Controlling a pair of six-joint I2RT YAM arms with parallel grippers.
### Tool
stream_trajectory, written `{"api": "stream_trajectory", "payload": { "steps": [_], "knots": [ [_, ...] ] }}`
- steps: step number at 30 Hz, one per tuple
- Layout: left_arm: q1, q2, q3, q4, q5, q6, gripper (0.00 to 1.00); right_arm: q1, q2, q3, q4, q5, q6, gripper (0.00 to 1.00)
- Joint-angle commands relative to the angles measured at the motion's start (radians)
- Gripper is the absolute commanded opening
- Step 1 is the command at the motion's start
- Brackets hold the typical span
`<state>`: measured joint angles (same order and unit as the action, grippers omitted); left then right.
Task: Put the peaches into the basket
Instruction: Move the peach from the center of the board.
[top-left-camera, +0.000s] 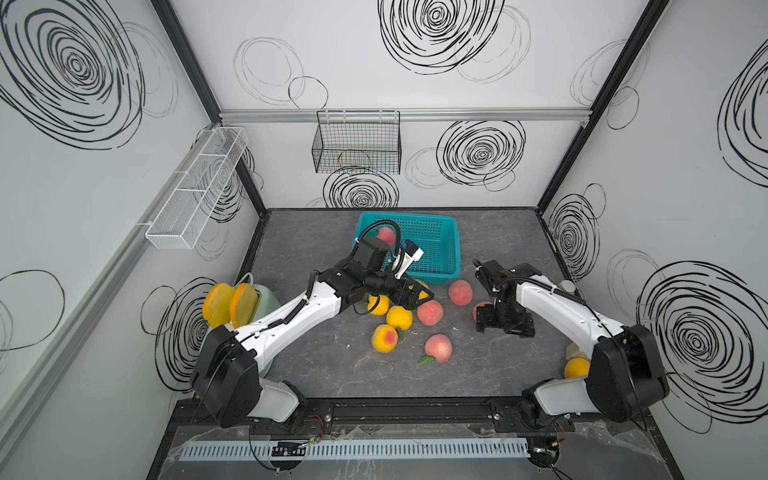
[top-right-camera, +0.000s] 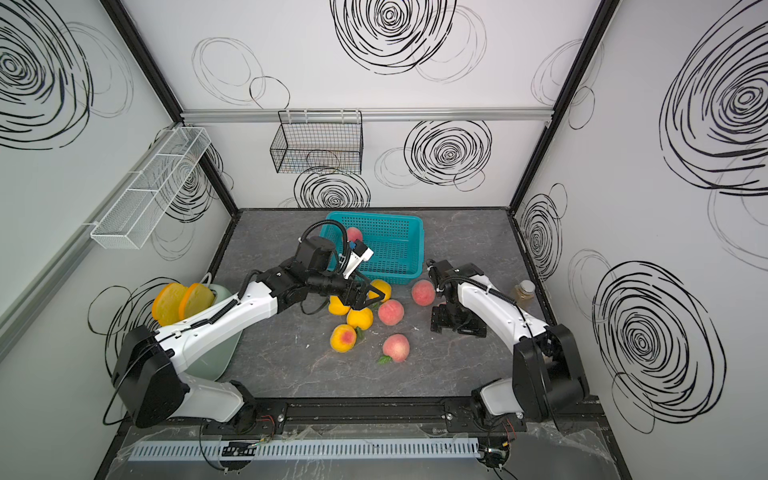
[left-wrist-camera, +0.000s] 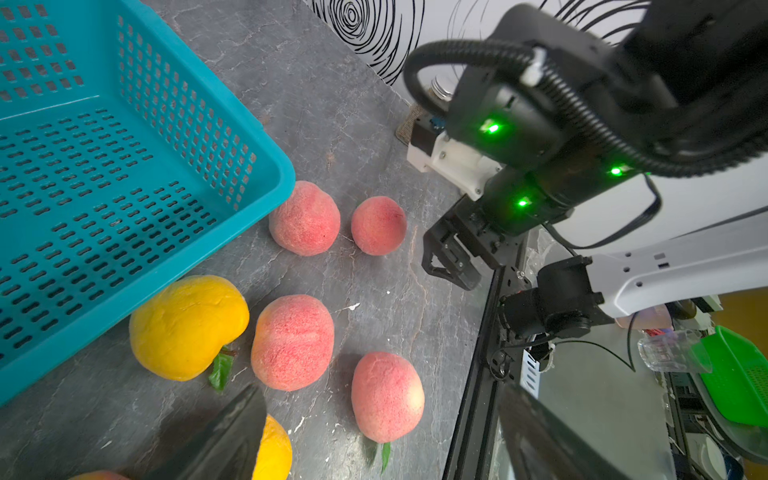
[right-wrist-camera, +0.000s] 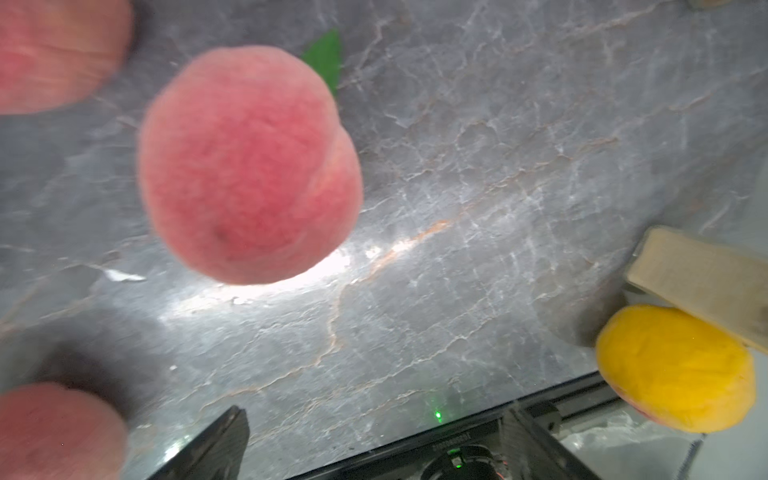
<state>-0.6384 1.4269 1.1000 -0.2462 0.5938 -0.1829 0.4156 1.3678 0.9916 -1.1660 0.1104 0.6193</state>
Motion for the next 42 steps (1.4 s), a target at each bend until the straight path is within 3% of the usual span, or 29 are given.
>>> {"api": "stream_trajectory", "payload": {
  "steps": [1,4,8,16,20,25,28,33,42],
  "knots": [
    [0.009,-0.003,-0.021,0.046,0.003,-0.005,0.91,-0.014,-0.065,0.031,0.024,-0.131,0.029,0.99],
    [0.009,-0.001,-0.026,0.056,0.002,-0.012,0.91,-0.039,-0.109,0.031,0.062,-0.216,0.138,0.99],
    [0.012,-0.008,-0.050,0.093,-0.011,-0.032,0.91,-0.044,-0.157,0.053,0.092,-0.213,0.311,0.99],
    [0.035,0.004,-0.115,0.196,-0.021,-0.079,0.91,-0.019,0.019,0.225,-0.018,-0.096,0.547,0.99],
    [0.045,0.036,-0.104,0.208,-0.013,-0.094,0.91,-0.015,-0.068,0.099,0.035,-0.109,0.708,0.99],
    [0.069,0.081,-0.069,0.224,0.057,-0.162,0.90,-0.014,-0.242,-0.115,-0.018,-0.028,0.917,0.99],
    [0.064,0.063,-0.079,0.244,0.062,-0.180,0.90,-0.027,-0.347,-0.215,-0.036,0.036,0.981,0.99],
    [0.016,0.009,-0.095,0.217,0.019,-0.148,0.91,-0.056,-0.446,-0.244,-0.100,0.164,1.037,0.99],
    [-0.036,-0.043,-0.107,0.204,-0.018,-0.122,0.91,-0.158,-0.393,-0.252,-0.052,0.247,1.086,0.99]
  ]
}}
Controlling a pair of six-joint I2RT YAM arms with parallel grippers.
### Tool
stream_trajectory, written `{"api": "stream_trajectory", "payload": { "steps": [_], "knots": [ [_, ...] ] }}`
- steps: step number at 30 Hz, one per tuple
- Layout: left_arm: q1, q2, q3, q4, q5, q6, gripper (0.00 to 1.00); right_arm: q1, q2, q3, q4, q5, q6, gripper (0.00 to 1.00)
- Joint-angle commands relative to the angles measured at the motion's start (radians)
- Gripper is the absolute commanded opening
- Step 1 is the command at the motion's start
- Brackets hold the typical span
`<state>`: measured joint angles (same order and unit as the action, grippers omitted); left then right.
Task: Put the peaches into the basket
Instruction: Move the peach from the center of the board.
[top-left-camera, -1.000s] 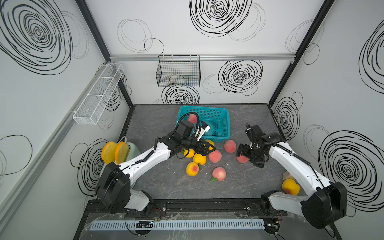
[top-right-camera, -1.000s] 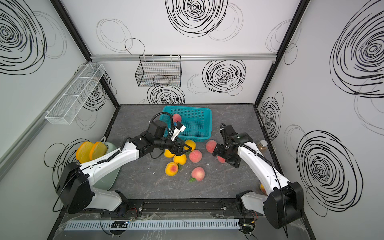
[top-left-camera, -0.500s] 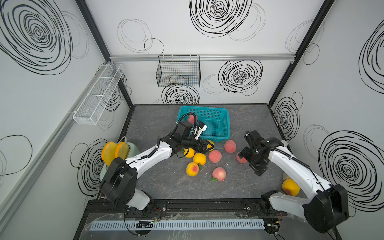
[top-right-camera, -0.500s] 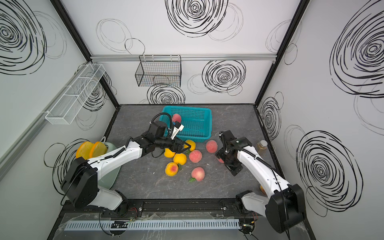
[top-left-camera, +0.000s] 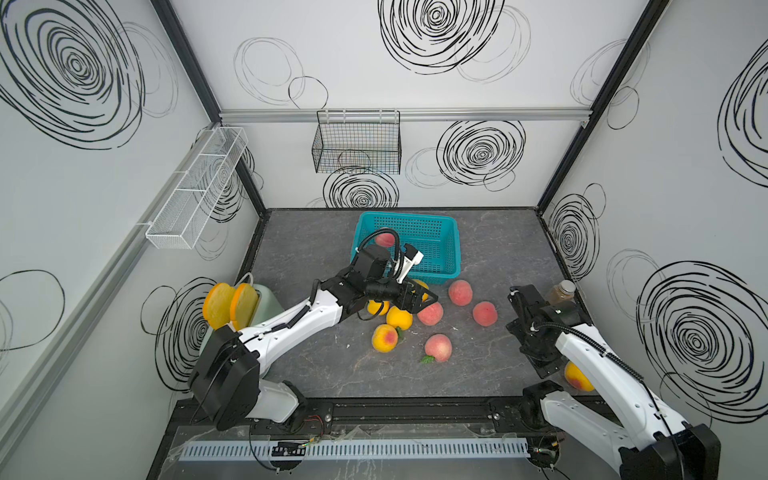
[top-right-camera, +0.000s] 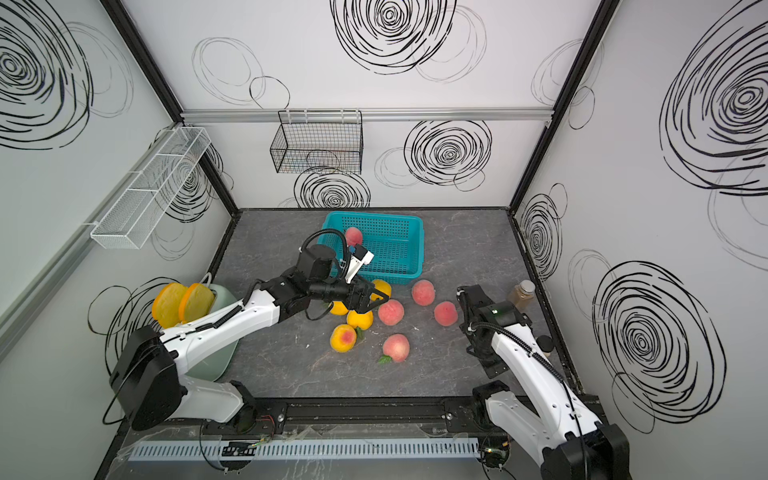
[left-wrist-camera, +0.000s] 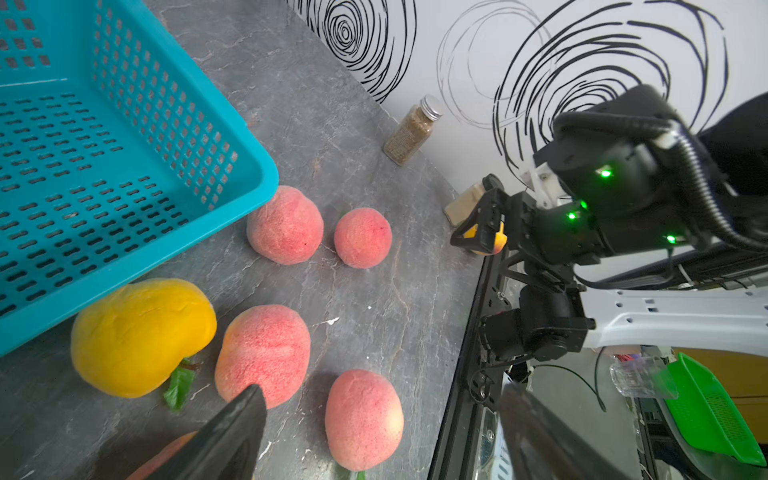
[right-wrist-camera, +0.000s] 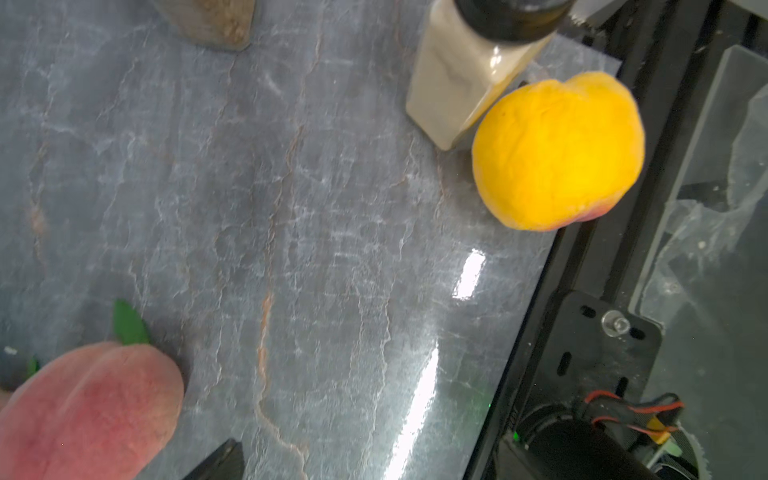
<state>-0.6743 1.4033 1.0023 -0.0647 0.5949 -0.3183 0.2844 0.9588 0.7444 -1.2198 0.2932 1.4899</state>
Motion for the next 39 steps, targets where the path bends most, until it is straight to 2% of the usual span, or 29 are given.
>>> {"api": "stream_trajectory", "payload": {
  "steps": [1,4,7,12,20,27,33,39],
  "knots": [
    [-0.001,-0.018,-0.010,0.023,-0.018,0.012,0.91,-0.034,0.018,-0.006,-0.004,0.067,0.224,0.99],
    [-0.013,-0.011,-0.010,0.026,-0.012,0.006,0.91,-0.055,-0.013,-0.022,-0.045,0.087,0.282,0.99],
    [-0.026,-0.009,-0.007,0.029,-0.012,0.005,0.91,-0.138,-0.075,-0.053,-0.032,0.108,0.241,0.99],
    [-0.038,-0.009,-0.009,0.026,-0.014,0.007,0.91,-0.396,-0.084,-0.099,0.105,0.084,-0.076,0.99],
    [-0.053,-0.006,-0.004,0.010,-0.035,0.020,0.91,-0.513,-0.102,-0.081,0.137,0.083,-0.223,0.99],
    [-0.060,-0.007,-0.004,0.002,-0.044,0.028,0.91,-0.717,-0.074,-0.098,0.249,-0.023,-0.468,0.99],
    [-0.061,-0.002,-0.002,0.005,-0.041,0.026,0.91,-0.753,-0.091,-0.120,0.261,-0.053,-0.497,0.99],
    [-0.064,-0.003,-0.004,0.006,-0.041,0.026,0.91,-0.779,-0.035,-0.116,0.289,-0.060,-0.533,0.99]
  ]
}}
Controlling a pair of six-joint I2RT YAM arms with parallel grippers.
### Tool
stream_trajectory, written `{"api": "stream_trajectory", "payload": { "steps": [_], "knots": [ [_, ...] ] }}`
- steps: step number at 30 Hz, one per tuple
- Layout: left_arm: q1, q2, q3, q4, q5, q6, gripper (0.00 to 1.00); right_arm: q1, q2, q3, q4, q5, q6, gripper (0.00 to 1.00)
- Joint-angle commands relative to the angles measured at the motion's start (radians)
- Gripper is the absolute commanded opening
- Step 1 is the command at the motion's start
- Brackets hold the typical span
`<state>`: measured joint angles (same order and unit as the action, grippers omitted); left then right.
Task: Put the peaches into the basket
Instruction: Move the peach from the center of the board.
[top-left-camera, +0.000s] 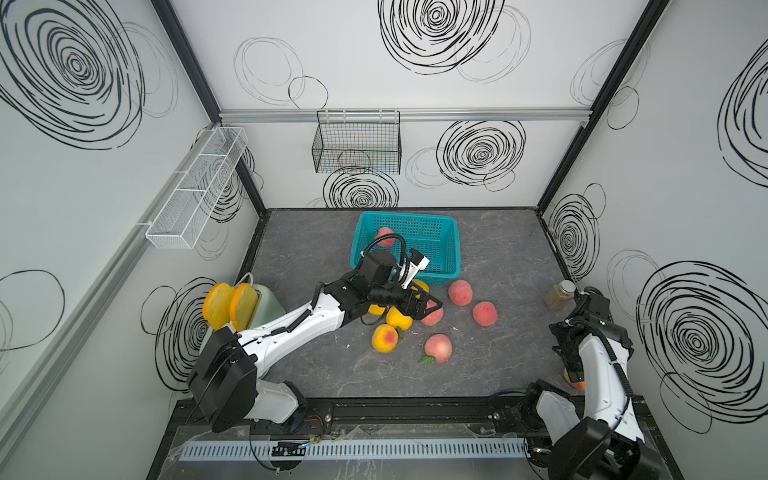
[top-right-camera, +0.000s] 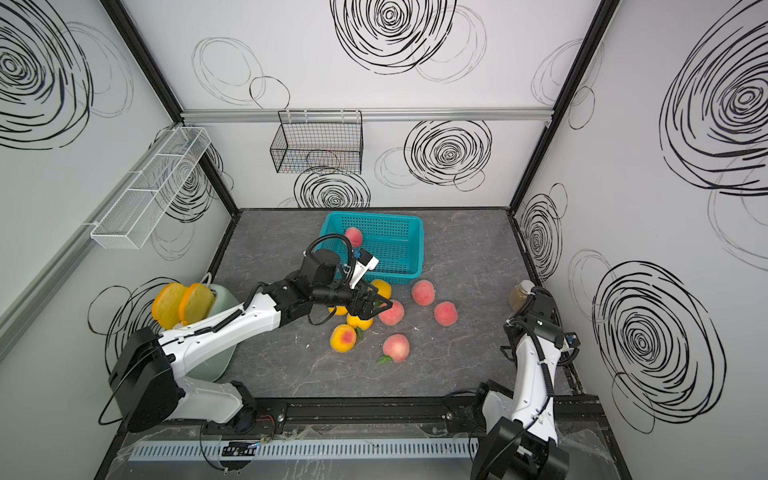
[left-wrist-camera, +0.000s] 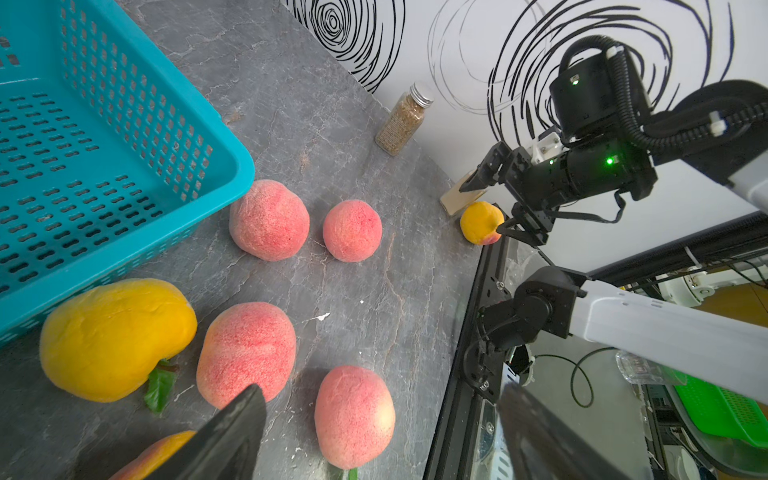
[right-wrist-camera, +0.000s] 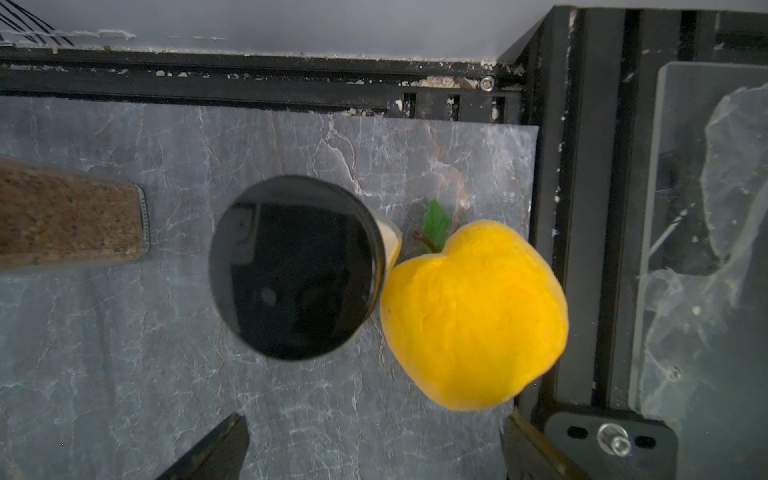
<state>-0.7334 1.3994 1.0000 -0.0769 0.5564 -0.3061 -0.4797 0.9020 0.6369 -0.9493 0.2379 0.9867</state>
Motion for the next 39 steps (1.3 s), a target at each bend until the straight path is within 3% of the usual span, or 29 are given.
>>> {"api": "stream_trajectory", "payload": {
  "steps": [1,14,19,26,29,36,39],
  "knots": [
    [-0.005,0.000,-0.001,0.017,-0.003,0.015,0.91,-0.022,0.029,-0.007,0.021,-0.005,-0.037,0.99],
    [-0.008,0.005,0.000,0.022,-0.001,0.009,0.91,-0.019,0.052,-0.011,0.058,-0.092,-0.072,0.99],
    [-0.012,0.012,0.000,0.024,0.000,0.008,0.91,0.064,0.016,0.057,0.032,-0.043,-0.070,0.99],
    [-0.017,0.006,0.003,0.009,-0.018,0.019,0.91,0.048,0.034,0.228,-0.043,0.038,-0.149,0.99],
    [-0.018,0.000,0.003,0.007,-0.021,0.022,0.91,-0.002,0.027,0.263,-0.055,0.043,-0.179,0.99],
    [-0.018,-0.015,0.002,0.002,-0.021,0.026,0.91,-0.265,0.040,0.216,0.001,-0.106,-0.314,0.99],
    [-0.021,-0.019,0.003,0.000,-0.024,0.028,0.91,-0.293,0.058,0.226,-0.004,-0.082,-0.337,0.99]
  ]
}}
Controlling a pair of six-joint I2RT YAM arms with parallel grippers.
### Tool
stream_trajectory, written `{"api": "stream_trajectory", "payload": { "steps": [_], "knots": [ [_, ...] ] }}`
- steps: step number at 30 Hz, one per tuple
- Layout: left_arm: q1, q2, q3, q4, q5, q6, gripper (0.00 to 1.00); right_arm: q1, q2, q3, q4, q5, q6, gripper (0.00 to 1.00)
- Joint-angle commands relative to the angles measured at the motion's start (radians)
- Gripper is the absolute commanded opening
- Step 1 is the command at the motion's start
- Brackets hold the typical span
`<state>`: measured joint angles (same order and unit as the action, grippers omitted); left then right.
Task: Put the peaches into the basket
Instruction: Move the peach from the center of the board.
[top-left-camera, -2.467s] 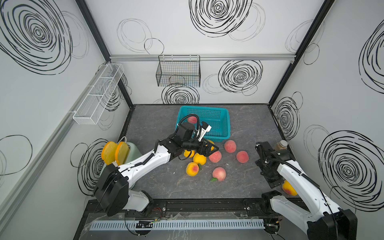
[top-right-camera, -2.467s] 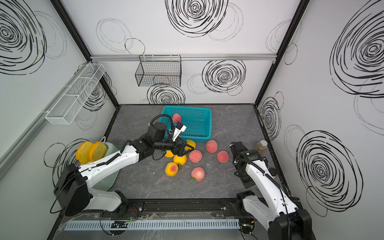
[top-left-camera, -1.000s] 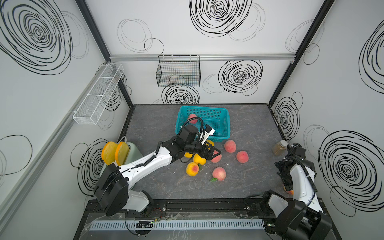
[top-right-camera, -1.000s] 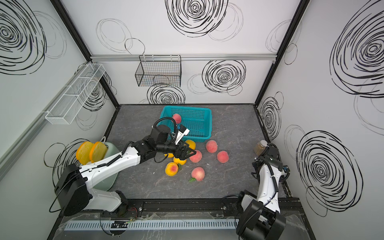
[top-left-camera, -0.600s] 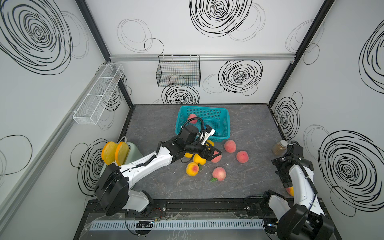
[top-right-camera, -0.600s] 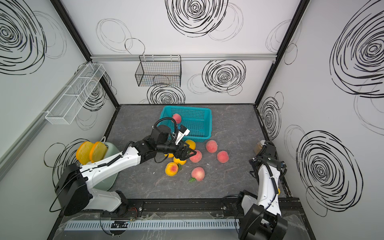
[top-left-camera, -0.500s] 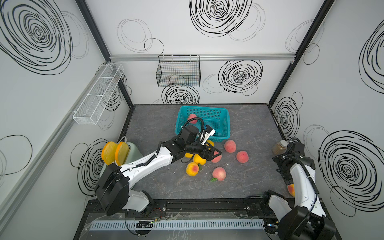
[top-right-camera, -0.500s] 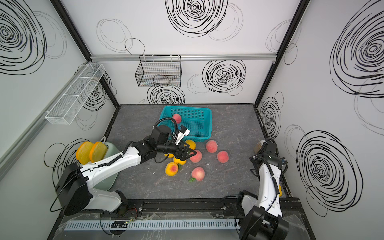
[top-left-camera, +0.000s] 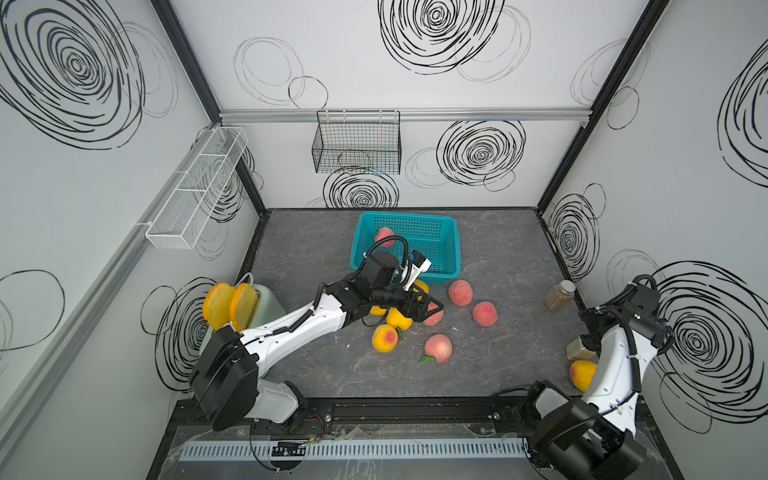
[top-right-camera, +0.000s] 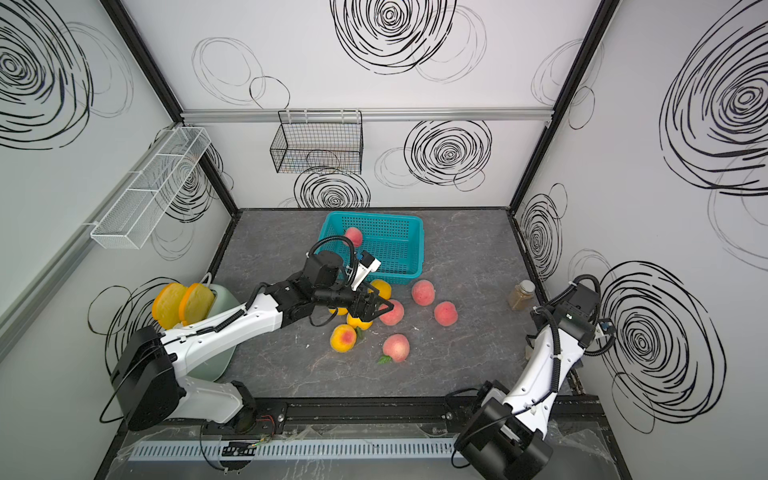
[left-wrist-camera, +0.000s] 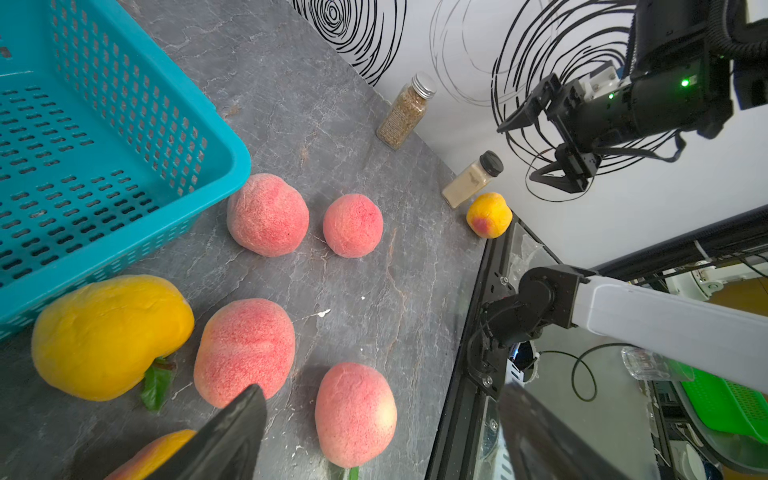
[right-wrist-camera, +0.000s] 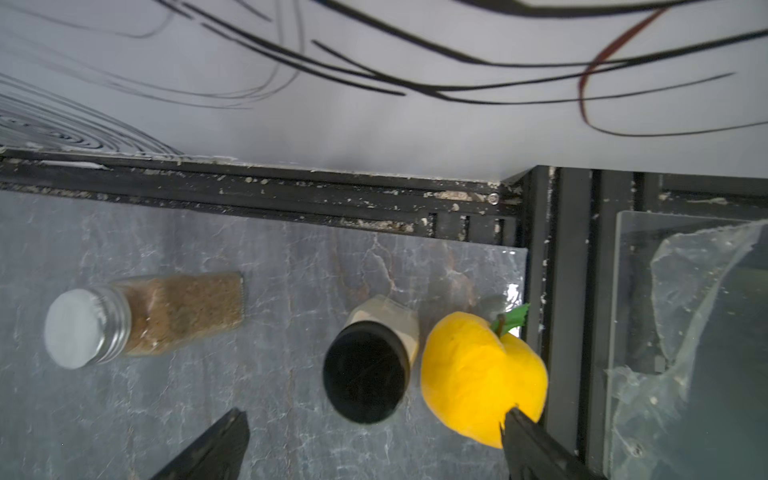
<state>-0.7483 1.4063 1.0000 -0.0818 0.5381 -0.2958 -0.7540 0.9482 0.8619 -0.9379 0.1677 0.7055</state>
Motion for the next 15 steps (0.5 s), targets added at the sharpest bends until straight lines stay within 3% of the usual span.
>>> {"api": "stream_trajectory", "payload": {
  "steps": [1,15],
  "knots": [
    [-0.007,-0.026,0.003,0.005,-0.005,0.018,0.91,-0.027,0.011,-0.002,-0.008,-0.014,-0.054,0.99],
    [-0.013,-0.032,0.002,0.004,0.005,0.022,0.92,-0.229,0.051,-0.190,0.174,-0.209,-0.109,0.99]
  ]
}}
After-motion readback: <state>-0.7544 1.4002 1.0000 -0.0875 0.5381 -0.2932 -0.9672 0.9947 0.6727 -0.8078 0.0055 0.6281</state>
